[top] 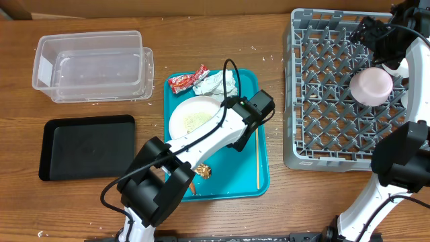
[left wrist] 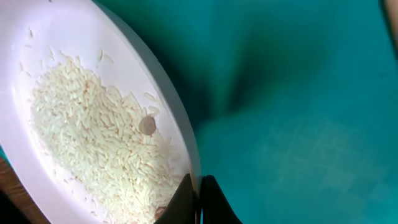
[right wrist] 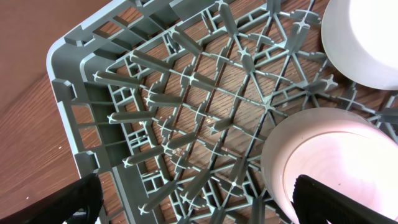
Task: Sort waste into correct bins and load items into the dishwasher
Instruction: 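Grasp the pink rice plate rim with the left gripper, then lift the rice plate and carry it over the black tray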
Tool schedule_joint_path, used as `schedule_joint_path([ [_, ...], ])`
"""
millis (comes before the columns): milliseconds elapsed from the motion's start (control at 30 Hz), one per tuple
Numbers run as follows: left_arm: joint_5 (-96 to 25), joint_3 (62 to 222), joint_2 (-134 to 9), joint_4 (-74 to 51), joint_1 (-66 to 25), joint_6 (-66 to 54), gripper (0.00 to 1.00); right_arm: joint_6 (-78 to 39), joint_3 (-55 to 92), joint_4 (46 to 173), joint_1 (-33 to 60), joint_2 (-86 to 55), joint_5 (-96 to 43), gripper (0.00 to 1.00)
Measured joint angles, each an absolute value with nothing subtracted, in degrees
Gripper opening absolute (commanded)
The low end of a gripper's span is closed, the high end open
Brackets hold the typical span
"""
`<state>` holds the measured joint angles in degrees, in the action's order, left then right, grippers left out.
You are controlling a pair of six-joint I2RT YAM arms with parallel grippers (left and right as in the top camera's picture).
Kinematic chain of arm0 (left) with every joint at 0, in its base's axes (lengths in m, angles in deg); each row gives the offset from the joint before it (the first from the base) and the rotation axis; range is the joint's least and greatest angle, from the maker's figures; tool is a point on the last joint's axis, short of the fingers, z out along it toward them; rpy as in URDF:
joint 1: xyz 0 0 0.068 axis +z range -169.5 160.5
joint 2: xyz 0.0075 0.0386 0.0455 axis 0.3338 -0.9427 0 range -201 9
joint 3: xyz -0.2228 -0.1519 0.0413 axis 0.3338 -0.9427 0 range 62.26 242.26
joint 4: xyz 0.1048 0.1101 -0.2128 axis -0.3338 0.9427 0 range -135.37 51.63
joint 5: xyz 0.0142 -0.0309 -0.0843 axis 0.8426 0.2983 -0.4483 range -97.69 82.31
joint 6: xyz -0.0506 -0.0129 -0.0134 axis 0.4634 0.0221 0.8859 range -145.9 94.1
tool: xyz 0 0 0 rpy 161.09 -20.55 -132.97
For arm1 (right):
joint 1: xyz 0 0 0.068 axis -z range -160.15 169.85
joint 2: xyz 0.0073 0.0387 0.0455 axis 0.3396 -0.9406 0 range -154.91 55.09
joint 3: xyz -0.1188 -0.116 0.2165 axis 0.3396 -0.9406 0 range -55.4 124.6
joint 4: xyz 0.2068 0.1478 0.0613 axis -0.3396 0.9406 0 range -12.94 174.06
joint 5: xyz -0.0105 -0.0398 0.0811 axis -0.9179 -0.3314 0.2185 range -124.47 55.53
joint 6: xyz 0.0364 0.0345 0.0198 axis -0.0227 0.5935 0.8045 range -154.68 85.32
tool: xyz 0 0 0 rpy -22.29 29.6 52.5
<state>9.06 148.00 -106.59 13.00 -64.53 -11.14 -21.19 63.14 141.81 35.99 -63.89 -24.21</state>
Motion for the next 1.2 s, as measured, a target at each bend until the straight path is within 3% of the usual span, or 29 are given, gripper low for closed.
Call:
schedule_joint_path([
  [1200, 14.5, 170.3, -107.1, 39.3, -61.7, 7.0, 0.04, -21.2, 63.1, 141.8, 36.0, -63.9, -24.2, 1.00],
])
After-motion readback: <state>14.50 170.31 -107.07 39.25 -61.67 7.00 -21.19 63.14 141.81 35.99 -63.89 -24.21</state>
